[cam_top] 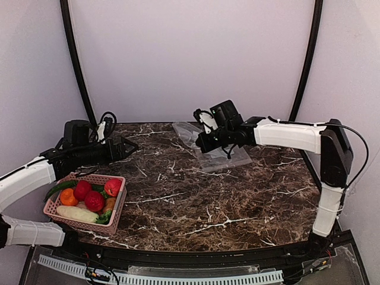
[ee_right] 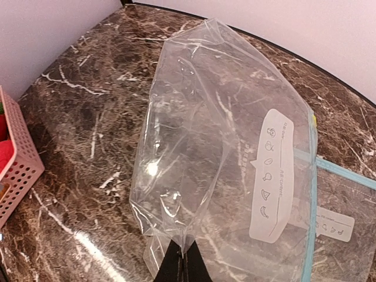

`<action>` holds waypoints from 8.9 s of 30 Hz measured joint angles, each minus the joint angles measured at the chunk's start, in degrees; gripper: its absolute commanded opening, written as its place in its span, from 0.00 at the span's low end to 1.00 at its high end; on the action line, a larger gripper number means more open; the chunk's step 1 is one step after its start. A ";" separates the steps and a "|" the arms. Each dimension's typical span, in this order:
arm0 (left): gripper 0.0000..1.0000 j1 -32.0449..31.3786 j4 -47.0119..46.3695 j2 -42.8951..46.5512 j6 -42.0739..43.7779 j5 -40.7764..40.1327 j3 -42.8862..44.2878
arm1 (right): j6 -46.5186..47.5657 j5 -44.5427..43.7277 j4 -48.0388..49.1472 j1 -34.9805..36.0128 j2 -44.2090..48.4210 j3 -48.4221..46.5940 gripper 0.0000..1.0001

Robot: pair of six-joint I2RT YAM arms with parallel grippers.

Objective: Place the food in the zip-top bag and seal the zipper
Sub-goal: Pick up the zipper food storage bag from the center of the board, then pass from the right arm to the left, then pass from the left arm to the right, then pass from the right arm to the left, then unzip the zipper from the zipper food storage bag.

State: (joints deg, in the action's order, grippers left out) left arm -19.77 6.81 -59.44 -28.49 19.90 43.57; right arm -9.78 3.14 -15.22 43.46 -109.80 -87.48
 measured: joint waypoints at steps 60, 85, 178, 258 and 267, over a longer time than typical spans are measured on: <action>0.38 -14.23 -31.54 -8.79 -31.41 -5.46 -14.75 | -0.26 -10.58 10.08 25.57 5.46 9.88 0.10; 0.01 -14.21 -32.24 -9.03 -20.70 2.69 -13.38 | -4.50 -12.35 12.72 25.42 14.75 17.77 0.90; 0.95 -9.55 20.15 0.94 23.52 14.32 15.47 | -12.46 26.43 17.22 10.36 33.57 36.39 0.00; 0.01 -20.26 6.49 -7.48 18.05 31.23 14.23 | -13.68 25.51 20.98 15.85 31.69 32.17 0.89; 0.01 -20.26 6.51 -7.50 17.77 32.17 13.31 | -13.18 25.24 21.75 15.85 28.02 27.61 0.49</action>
State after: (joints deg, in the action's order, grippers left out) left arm -40.03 13.32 -66.94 -10.72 52.07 56.88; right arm -22.96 28.38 6.52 59.31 -81.78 -59.88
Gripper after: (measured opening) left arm 0.008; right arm 0.620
